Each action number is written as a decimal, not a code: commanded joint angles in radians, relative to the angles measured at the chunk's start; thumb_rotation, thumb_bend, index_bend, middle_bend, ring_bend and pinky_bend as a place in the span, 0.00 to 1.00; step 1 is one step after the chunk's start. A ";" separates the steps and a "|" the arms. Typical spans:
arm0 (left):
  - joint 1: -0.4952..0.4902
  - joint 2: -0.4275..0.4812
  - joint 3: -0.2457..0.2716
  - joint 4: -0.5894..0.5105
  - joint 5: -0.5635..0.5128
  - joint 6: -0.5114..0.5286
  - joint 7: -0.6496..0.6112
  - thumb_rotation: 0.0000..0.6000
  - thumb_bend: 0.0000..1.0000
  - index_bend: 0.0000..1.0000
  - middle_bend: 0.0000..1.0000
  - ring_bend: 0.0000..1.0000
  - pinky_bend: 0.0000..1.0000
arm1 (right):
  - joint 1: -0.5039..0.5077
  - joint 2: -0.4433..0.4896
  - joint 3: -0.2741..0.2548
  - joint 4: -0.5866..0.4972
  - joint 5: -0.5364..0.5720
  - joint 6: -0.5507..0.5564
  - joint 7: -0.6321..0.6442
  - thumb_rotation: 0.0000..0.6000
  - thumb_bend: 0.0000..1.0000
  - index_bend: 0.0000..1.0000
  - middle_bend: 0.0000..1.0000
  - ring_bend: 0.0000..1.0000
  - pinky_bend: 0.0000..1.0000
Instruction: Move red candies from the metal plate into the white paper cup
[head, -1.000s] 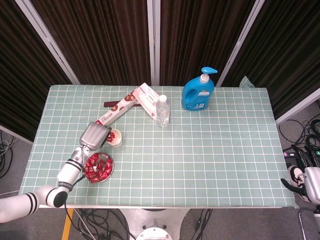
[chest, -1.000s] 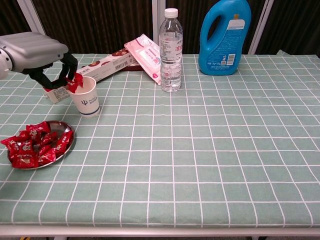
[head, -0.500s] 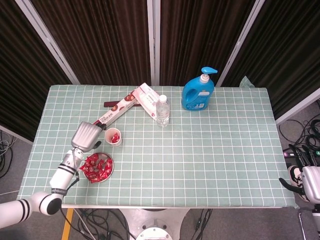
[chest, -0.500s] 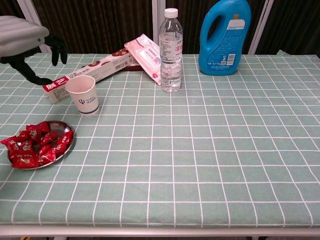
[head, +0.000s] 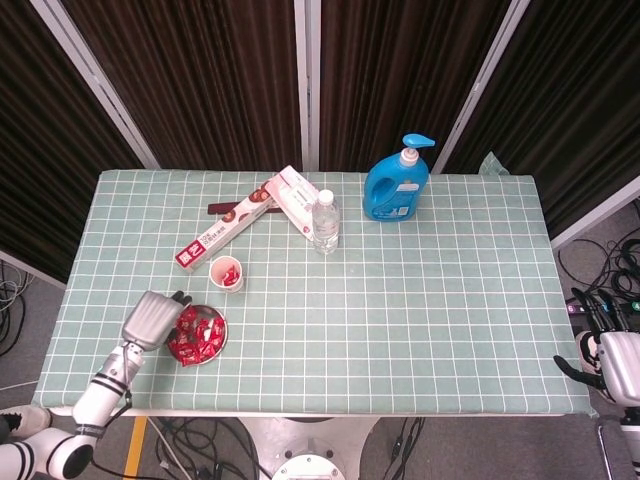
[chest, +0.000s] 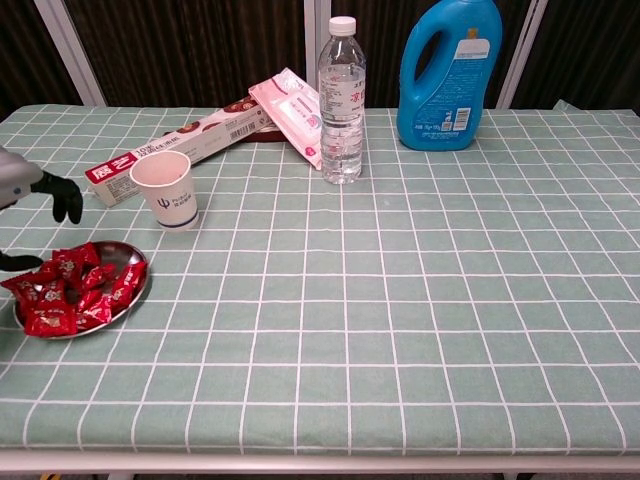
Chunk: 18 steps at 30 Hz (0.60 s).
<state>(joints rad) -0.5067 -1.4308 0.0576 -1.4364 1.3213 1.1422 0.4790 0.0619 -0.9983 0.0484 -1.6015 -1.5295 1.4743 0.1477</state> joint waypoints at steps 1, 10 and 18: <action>0.005 -0.020 0.003 0.021 -0.024 -0.031 0.035 1.00 0.24 0.42 0.48 0.98 1.00 | -0.002 0.001 -0.001 0.001 0.000 0.002 0.002 1.00 0.09 0.02 0.13 0.01 0.27; 0.011 0.010 0.003 -0.033 -0.049 -0.061 0.084 1.00 0.21 0.36 0.43 0.97 1.00 | -0.002 0.002 0.000 -0.008 0.003 0.003 -0.006 1.00 0.09 0.02 0.13 0.01 0.27; -0.001 0.036 0.006 -0.064 -0.099 -0.118 0.146 1.00 0.20 0.35 0.41 0.97 1.00 | -0.003 0.001 -0.002 -0.005 0.004 0.001 -0.006 1.00 0.09 0.02 0.13 0.01 0.28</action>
<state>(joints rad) -0.5042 -1.3966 0.0633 -1.5029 1.2298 1.0327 0.6195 0.0582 -0.9973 0.0462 -1.6061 -1.5261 1.4763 0.1422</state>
